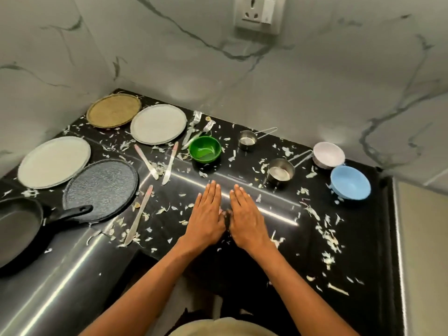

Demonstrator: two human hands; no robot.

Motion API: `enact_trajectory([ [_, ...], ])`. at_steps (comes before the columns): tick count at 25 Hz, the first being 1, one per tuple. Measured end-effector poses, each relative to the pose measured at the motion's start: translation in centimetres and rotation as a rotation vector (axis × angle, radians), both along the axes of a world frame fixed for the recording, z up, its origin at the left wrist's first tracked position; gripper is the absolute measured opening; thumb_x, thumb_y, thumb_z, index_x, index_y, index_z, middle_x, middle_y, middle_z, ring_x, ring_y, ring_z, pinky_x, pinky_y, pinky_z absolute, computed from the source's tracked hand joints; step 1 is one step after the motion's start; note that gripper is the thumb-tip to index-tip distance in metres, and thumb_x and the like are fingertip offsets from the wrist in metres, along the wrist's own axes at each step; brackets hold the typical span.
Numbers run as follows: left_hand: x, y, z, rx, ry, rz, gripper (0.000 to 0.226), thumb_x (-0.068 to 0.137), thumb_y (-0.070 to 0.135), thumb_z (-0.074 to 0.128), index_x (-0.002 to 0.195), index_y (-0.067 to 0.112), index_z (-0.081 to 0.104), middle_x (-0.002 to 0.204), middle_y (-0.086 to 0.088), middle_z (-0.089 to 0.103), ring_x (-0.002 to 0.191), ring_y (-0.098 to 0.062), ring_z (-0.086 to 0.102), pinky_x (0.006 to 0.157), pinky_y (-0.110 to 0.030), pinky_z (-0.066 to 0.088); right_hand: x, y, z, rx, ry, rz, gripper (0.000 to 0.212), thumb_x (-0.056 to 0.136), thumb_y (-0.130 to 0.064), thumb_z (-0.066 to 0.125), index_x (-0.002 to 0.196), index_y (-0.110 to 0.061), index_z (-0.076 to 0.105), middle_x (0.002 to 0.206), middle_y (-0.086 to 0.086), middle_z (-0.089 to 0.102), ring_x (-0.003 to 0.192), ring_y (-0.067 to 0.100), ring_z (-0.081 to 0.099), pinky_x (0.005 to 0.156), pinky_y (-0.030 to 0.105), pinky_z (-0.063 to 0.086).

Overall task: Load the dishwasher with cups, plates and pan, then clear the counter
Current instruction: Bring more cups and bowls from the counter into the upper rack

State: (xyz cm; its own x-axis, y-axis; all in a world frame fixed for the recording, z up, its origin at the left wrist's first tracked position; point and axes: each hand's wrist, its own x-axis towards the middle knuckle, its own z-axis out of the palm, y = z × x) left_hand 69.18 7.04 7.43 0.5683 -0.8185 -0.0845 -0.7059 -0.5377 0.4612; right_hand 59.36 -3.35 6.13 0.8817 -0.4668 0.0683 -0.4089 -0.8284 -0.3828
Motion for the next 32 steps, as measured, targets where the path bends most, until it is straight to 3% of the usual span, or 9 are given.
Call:
enact_trajectory([
  [6,4.8,-3.0,-0.6,-0.016,0.004,0.089,0.076,0.100,0.026,0.044,0.158,0.010,-0.002,0.166,-0.004,-0.010,0.152,-0.015,-0.012,0.123,-0.031,-0.009,6.2,-4.3,-0.1,0.008,0.038,0.085,0.061,0.103,-0.017,0.042,0.158,-0.003,0.020,0.167,0.015,0.014,0.155,0.025,0.010,0.127,0.038,0.008],
  [9,6.6,-4.4,-0.8,-0.034,0.012,0.108,0.075,0.099,0.022,0.045,0.158,0.010,0.001,0.166,-0.005,-0.007,0.153,-0.015,-0.010,0.123,-0.029,-0.009,8.9,-6.3,0.1,-0.004,0.049,0.093,0.064,0.101,-0.016,0.046,0.158,-0.002,0.019,0.167,0.015,0.013,0.155,0.025,0.010,0.127,0.035,0.006],
  [15,9.6,-7.8,-1.3,-0.082,-0.006,-0.005,0.077,0.094,0.019,0.047,0.159,0.010,0.006,0.167,-0.005,-0.001,0.153,-0.015,-0.005,0.123,-0.029,-0.007,12.7,-10.9,0.3,-0.057,0.069,-0.033,0.062,0.102,-0.018,0.046,0.157,-0.002,0.023,0.166,0.015,0.015,0.155,0.025,0.011,0.127,0.037,0.009],
  [17,10.3,-9.2,-1.6,-0.079,-0.002,-0.044,0.077,0.094,0.018,0.048,0.159,0.011,0.006,0.167,-0.004,0.000,0.153,-0.015,-0.005,0.124,-0.031,-0.004,13.8,-12.6,0.3,-0.073,0.095,-0.100,0.060,0.099,-0.016,0.051,0.154,-0.001,0.031,0.163,0.017,0.026,0.152,0.028,0.022,0.125,0.036,0.016],
  [20,11.0,-10.8,-1.8,-0.065,0.018,-0.079,0.076,0.095,0.018,0.047,0.159,0.011,0.007,0.167,-0.005,0.001,0.153,-0.016,-0.004,0.126,-0.036,0.003,14.8,-14.5,0.6,-0.141,0.110,-0.161,0.047,0.088,-0.006,0.060,0.134,-0.002,0.055,0.135,0.014,0.056,0.126,0.031,0.049,0.103,0.038,0.041],
  [22,11.5,-11.4,-1.8,-0.062,0.043,-0.096,0.075,0.095,0.018,0.048,0.159,0.011,0.008,0.167,-0.006,0.002,0.153,-0.017,-0.002,0.125,-0.039,0.008,15.2,-15.1,0.4,-0.189,0.087,-0.156,0.039,0.080,0.001,0.063,0.119,-0.002,0.065,0.116,0.012,0.064,0.110,0.031,0.056,0.089,0.039,0.047],
  [28,13.1,-12.1,-1.8,-0.091,0.054,-0.153,0.074,0.096,0.017,0.049,0.159,0.010,0.011,0.166,-0.006,0.006,0.153,-0.017,0.002,0.125,-0.037,0.010,15.8,-16.1,-0.3,-0.194,-0.058,-0.212,0.019,0.072,0.004,0.074,0.088,-0.007,0.073,0.084,0.009,0.069,0.085,0.029,0.061,0.076,0.038,0.048],
  [32,12.7,-12.2,-2.0,-0.169,0.063,-0.178,0.076,0.093,0.011,0.055,0.158,0.009,0.015,0.166,-0.006,0.012,0.153,-0.016,0.006,0.125,-0.031,0.006,14.0,-15.3,-0.1,-0.137,-0.172,-0.209,0.020,0.070,0.008,0.073,0.078,-0.010,0.075,0.073,0.005,0.068,0.071,0.025,0.055,0.068,0.034,0.046],
])
